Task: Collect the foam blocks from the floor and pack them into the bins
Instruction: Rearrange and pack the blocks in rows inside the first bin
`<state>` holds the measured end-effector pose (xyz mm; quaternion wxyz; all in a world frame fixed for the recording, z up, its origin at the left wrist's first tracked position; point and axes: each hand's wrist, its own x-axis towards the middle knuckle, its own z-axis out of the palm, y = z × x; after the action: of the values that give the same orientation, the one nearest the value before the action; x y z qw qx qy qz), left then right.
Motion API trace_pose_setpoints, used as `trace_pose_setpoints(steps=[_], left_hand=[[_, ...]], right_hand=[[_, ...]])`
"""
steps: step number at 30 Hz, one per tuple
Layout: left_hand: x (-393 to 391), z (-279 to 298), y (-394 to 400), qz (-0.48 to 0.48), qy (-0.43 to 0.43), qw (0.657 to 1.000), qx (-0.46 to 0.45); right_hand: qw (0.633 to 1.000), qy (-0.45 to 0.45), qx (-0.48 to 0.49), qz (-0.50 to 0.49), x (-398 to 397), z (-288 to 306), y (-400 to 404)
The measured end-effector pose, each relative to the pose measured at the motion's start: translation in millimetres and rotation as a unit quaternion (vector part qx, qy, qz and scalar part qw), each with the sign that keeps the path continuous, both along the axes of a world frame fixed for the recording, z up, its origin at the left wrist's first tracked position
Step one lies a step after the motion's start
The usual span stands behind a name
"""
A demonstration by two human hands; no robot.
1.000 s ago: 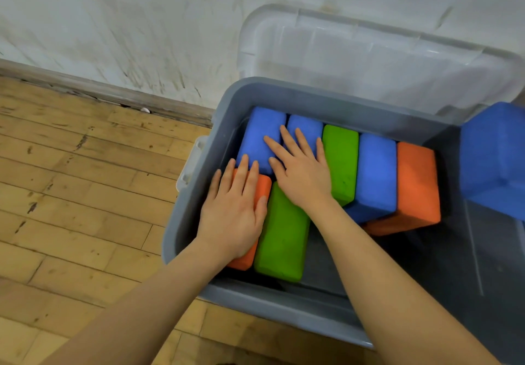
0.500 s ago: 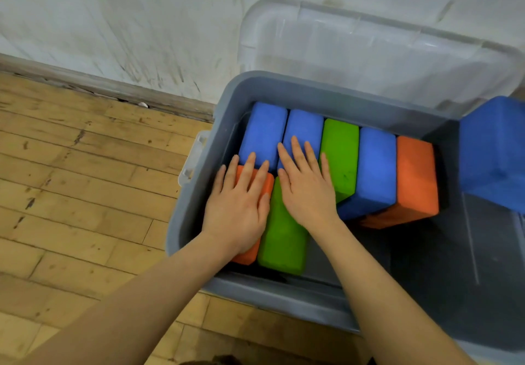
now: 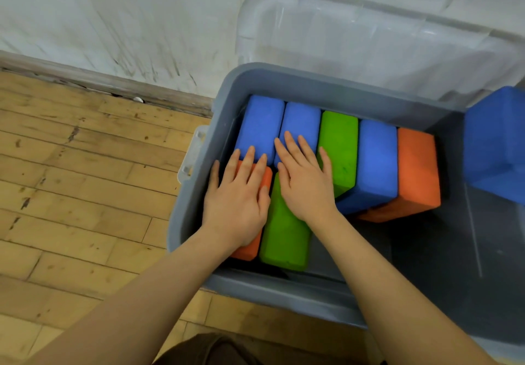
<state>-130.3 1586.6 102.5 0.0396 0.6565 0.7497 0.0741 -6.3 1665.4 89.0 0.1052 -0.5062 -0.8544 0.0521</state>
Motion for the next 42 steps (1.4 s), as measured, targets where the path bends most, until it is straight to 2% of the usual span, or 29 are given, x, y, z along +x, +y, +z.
trace_pose_setpoints(steps=[7, 9, 11, 14, 17, 20, 23, 26, 29, 31, 34, 37, 39, 42], left_hand=[[-1, 13, -1, -0.020, -0.036, 0.998, -0.055], [0, 22, -2, -0.004, -0.065, 0.994, -0.085], [4, 44, -5, 0.032, -0.107, 0.992, -0.065], [22, 89, -10, 0.040, -0.104, 0.994, 0.017], [53, 140, -9, 0.014, -0.077, 0.994, 0.082], [102, 192, -8, -0.027, -0.088, 0.985, 0.147], [157, 232, -2, -0.084, -0.101, 0.975, 0.181], [209, 263, 11, -0.136, -0.103, 0.960, 0.224], [249, 277, 33, -0.181, -0.096, 0.957, 0.206], [269, 277, 50, -0.210, -0.097, 0.959, 0.163], [291, 263, 75, -0.244, -0.079, 0.962, 0.093], [305, 244, 99, -0.267, -0.039, 0.961, 0.064], [308, 230, 113, -0.295, -0.071, 0.951, 0.059], [309, 216, 117, -0.329, -0.166, 0.928, 0.054]], right_hand=[[0.998, 0.011, -0.054, -0.013, 2, 11, -2], [0.996, 0.038, -0.075, -0.014, 11, 23, -4], [0.994, 0.087, -0.061, -0.021, 26, 44, -9], [0.990, 0.136, -0.019, -0.034, 60, 87, -21], [0.982, 0.177, 0.038, -0.045, 103, 134, -30], [0.969, 0.206, 0.120, -0.064, 153, 179, -35], [0.948, 0.240, 0.195, -0.074, 204, 217, -40], [0.927, 0.232, 0.281, -0.090, 252, 244, -42], [0.908, 0.215, 0.336, -0.131, 289, 256, -33], [0.907, 0.197, 0.327, -0.180, 312, 255, -24], [0.922, 0.159, 0.243, -0.256, 343, 240, -12], [0.940, 0.098, 0.160, -0.284, 359, 223, -5], [0.945, 0.122, 0.109, -0.282, 363, 216, -3], [0.944, 0.170, 0.116, -0.258, 362, 213, -6]])
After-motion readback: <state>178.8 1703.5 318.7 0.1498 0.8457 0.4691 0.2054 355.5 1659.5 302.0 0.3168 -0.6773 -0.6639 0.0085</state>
